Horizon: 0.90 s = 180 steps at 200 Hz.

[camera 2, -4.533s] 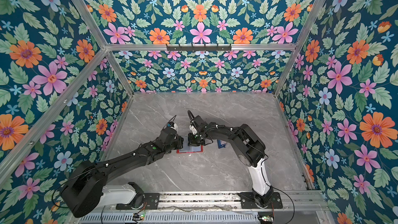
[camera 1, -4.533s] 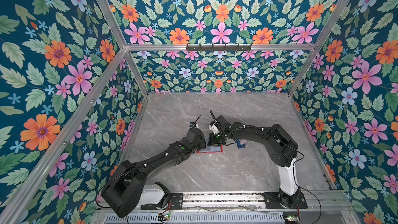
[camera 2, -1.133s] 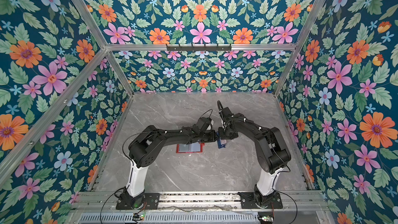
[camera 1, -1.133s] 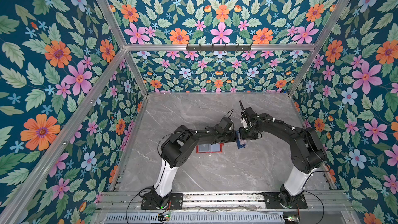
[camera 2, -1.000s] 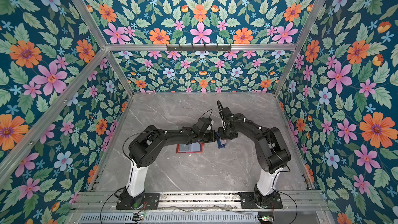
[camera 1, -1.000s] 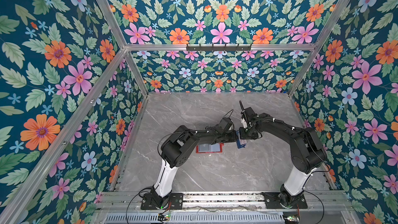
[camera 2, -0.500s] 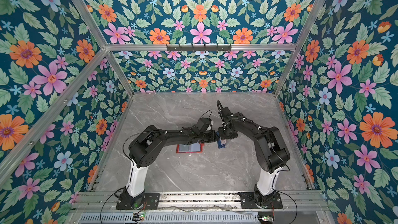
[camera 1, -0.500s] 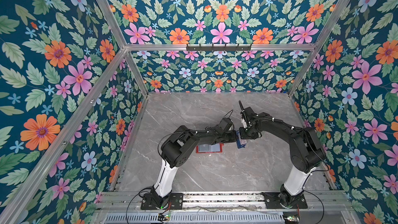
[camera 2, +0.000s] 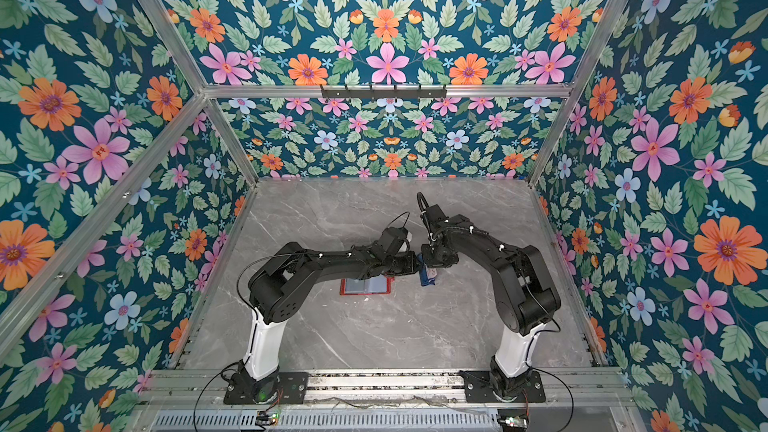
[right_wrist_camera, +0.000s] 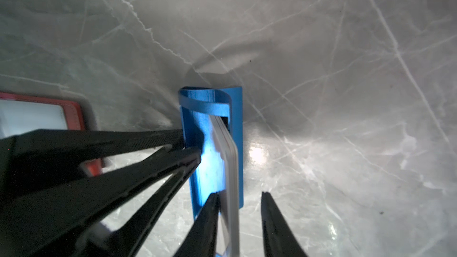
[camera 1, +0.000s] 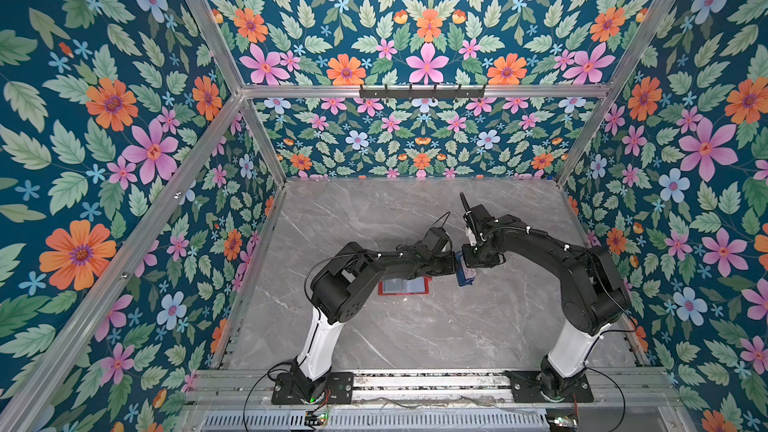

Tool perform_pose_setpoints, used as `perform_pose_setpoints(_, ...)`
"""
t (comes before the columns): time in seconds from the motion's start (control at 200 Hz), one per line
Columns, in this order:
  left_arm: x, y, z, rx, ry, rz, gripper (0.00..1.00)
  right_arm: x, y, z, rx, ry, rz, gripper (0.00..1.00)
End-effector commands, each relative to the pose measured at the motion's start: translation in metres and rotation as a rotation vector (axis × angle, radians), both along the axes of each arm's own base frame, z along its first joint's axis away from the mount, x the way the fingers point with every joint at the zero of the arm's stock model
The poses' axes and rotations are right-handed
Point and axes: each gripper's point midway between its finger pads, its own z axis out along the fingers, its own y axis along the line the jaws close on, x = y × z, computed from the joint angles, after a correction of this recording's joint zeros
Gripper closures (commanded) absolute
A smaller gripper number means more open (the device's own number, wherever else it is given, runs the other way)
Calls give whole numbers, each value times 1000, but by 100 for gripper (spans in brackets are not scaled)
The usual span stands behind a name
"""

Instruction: Put the credit cards into the card holder

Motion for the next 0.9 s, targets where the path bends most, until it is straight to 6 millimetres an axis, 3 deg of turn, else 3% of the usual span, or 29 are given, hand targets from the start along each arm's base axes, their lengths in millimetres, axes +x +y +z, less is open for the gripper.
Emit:
perform_pose_setpoints(0.0, -4, 13, -15, 70, 26, 19, 76, -2, -2, 4, -4, 1, 7, 69)
perform_pose_setpoints(0.225, -4, 13, -15, 71, 27, 17, 77, -3, -1, 5, -4, 2, 7, 70)
perform_pose_setpoints(0.895, -4, 12, -14, 71, 28, 16, 77, -3, -5, 19, -42, -21, 17, 85)
